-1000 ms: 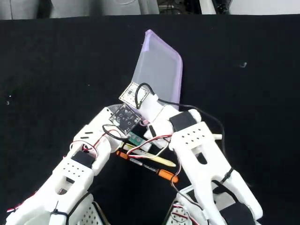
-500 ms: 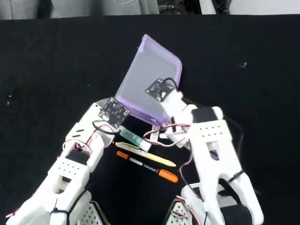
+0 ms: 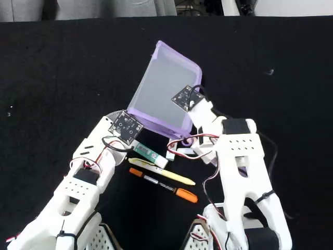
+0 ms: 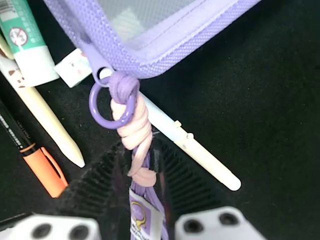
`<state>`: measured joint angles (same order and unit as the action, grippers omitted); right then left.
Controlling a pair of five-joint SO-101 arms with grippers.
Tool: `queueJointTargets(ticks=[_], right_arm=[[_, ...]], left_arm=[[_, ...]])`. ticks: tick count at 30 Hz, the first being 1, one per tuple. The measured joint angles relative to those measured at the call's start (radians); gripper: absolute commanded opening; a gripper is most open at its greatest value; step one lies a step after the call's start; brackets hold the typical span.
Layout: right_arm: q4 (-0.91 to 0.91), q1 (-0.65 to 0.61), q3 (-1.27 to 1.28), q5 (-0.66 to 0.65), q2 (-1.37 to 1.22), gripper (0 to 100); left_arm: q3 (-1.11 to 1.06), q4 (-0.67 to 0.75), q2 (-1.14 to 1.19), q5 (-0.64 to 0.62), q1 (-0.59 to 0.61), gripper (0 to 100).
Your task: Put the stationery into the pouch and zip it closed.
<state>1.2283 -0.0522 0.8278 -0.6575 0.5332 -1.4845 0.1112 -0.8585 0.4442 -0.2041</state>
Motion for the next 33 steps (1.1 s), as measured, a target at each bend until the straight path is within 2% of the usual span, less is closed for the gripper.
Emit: queueJointTargets(ticks=[2,7,16,20,33], right_arm=[[0.0,0.002,0.002,0.0,0.0,1.1],[0.003,0.003,0.002,0.0,0.0,1.1],[0.015,0.028,0.003,-0.002,0.0,1.1],[0.015,0.028,0.003,-0.002,0.0,1.1],[0.015,0.028,0.003,-0.002,0.0,1.1]], left_arm=[[0.0,0.0,0.0,-0.02,-0.018,4],[0.0,0.0,0.0,-0.028,-0.032,17],[0.0,0.005,0.0,-0.089,-0.032,17],[0.0,0.012,0.017,-0.089,-0.08,17],[0.077,0.327,0.405,-0.098,-0.083,17]])
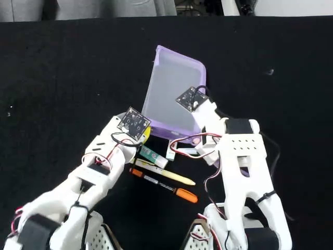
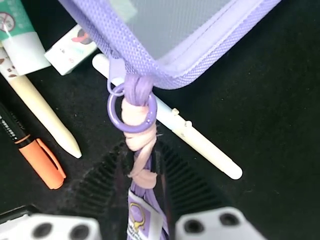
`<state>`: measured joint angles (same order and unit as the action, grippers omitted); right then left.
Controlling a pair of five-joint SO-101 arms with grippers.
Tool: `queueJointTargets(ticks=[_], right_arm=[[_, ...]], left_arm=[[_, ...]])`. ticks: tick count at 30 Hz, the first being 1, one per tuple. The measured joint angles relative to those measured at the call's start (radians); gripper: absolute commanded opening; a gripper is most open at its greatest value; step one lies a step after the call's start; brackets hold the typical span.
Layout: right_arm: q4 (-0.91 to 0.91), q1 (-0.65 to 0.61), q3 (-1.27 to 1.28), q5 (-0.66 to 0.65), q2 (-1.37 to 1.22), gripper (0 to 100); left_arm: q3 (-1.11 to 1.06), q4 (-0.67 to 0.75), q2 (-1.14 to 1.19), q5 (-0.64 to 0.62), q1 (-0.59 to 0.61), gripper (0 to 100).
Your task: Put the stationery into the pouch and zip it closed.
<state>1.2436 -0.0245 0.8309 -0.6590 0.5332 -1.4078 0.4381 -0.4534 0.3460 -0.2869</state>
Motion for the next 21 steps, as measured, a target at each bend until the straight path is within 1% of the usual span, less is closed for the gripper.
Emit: queueJointTargets(ticks=[3,9,14,21], right_arm=[[0.0,0.0,0.0,-0.015,0.0,1.1],[-0.005,0.0,0.0,-0.023,0.0,1.1],[-0.005,-0.002,0.0,-0.023,0.0,1.1],[-0.005,-0.002,0.0,-0.023,0.0,1.1]], left_arm=[[0.032,0.049,0.04,0.0,-0.002,16],[0.135,0.066,0.143,0.0,-0.002,3],[0.199,0.066,0.244,-0.003,-0.005,3],[0.203,0.068,0.236,-0.003,-0.005,3]])
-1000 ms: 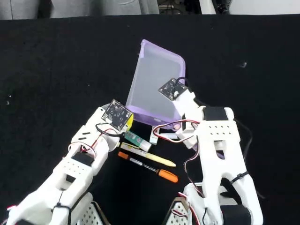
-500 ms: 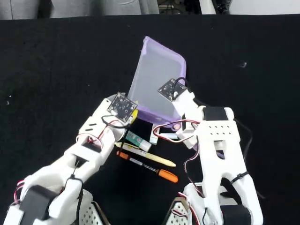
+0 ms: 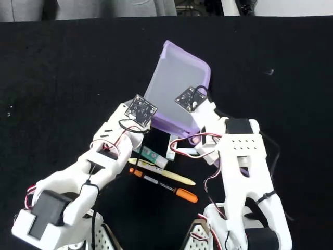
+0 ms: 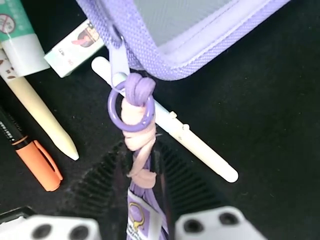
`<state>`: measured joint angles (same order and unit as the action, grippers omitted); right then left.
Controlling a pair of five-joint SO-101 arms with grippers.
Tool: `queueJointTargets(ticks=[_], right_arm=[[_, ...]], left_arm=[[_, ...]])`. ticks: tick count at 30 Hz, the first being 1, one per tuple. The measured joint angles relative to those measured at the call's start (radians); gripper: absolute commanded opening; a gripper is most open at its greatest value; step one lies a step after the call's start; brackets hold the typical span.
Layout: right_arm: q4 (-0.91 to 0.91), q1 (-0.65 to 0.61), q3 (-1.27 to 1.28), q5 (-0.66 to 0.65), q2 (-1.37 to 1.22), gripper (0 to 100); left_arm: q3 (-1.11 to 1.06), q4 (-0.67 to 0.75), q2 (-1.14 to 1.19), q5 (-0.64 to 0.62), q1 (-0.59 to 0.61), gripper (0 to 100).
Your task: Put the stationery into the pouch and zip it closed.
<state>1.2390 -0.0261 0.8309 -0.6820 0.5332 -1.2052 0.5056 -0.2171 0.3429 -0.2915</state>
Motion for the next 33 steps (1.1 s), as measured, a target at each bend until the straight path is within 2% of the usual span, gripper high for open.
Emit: queueJointTargets(ticks=[4,12,19,23,27,30,33], right_arm=[[0.0,0.028,0.0,0.0,0.0,1.1],[0.006,0.172,-0.028,-0.072,0.0,1.1],[0.017,0.183,-0.038,-0.077,0.0,2.0],[0.017,0.15,-0.043,-0.031,0.0,17.2],[0.063,0.118,-0.058,-0.014,0.0,29.6],[0.087,0.08,-0.058,-0.034,0.0,30.0],[0.097,0.055,-0.075,-0.037,-0.002,30.0]], left_arm=[[-0.009,0.0,-0.064,0.002,0.008,3],[-0.063,-0.002,-0.147,0.002,0.055,3],[-0.063,-0.002,-0.149,0.002,0.058,3],[-0.063,-0.012,-0.149,0.002,0.064,3],[-0.028,-0.137,-0.149,0.002,0.091,3],[0.049,-0.284,-0.15,-0.006,0.124,3],[0.126,-0.423,-0.155,-0.064,0.133,3]])
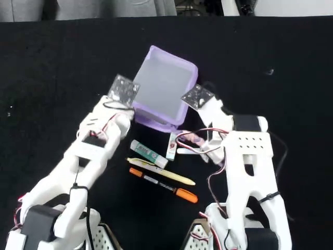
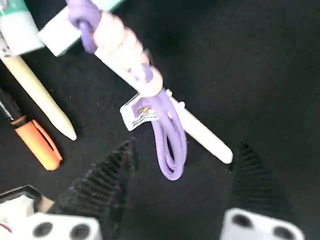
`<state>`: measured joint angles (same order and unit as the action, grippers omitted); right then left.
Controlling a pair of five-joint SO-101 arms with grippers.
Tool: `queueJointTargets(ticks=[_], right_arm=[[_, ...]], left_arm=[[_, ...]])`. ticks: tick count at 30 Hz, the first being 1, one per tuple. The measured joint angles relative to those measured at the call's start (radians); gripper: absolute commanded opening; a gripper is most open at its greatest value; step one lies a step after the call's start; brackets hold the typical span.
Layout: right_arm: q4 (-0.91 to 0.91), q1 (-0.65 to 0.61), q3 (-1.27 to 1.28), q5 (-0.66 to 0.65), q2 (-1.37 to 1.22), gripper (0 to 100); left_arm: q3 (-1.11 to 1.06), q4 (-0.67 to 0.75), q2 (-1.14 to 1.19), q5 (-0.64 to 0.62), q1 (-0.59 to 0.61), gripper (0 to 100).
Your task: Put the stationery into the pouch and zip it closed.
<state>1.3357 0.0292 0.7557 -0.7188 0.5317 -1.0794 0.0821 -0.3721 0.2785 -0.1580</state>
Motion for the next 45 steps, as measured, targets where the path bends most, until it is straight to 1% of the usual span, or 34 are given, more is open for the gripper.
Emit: queueJointTargets(ticks=[2,7,11,13,18,21,27,32,36,40,45], right_arm=[[0.0,-0.009,-0.021,0.0,0.0,30.0],[0.023,-0.009,-0.064,-0.006,0.054,30.0],[0.026,-0.009,-0.074,-0.025,0.127,30.0],[0.026,-0.009,-0.074,-0.048,0.149,30.0],[0.026,-0.009,-0.074,-0.069,0.157,30.0],[0.018,-0.032,-0.049,-0.083,0.157,30.0],[-0.115,-0.137,0.114,-0.084,0.157,30.0],[-0.224,-0.204,0.215,-0.084,0.157,30.0],[-0.262,-0.224,0.219,-0.084,0.123,30.0],[-0.318,-0.224,0.219,-0.092,-0.014,29.9],[-0.336,-0.224,0.15,-0.152,-0.235,29.9]], left_arm=[[0.057,-0.084,-0.014,-0.025,0.002,3],[0.201,-0.301,-0.018,-0.04,0.003,3],[0.348,-0.506,-0.018,-0.041,0.003,3],[0.43,-0.618,-0.018,-0.066,0.015,3],[0.643,-0.884,-0.018,-0.15,0.109,3],[0.767,-1.02,-0.018,-0.161,0.18,3],[0.971,-1.261,-0.018,-0.166,0.265,3],[1.076,-1.39,-0.018,-0.166,0.333,3],[1.108,-1.453,-0.018,-0.166,0.377,3],[1.111,-1.491,-0.018,-0.166,0.381,3],[1.111,-1.516,-0.018,-0.166,0.382,3]])
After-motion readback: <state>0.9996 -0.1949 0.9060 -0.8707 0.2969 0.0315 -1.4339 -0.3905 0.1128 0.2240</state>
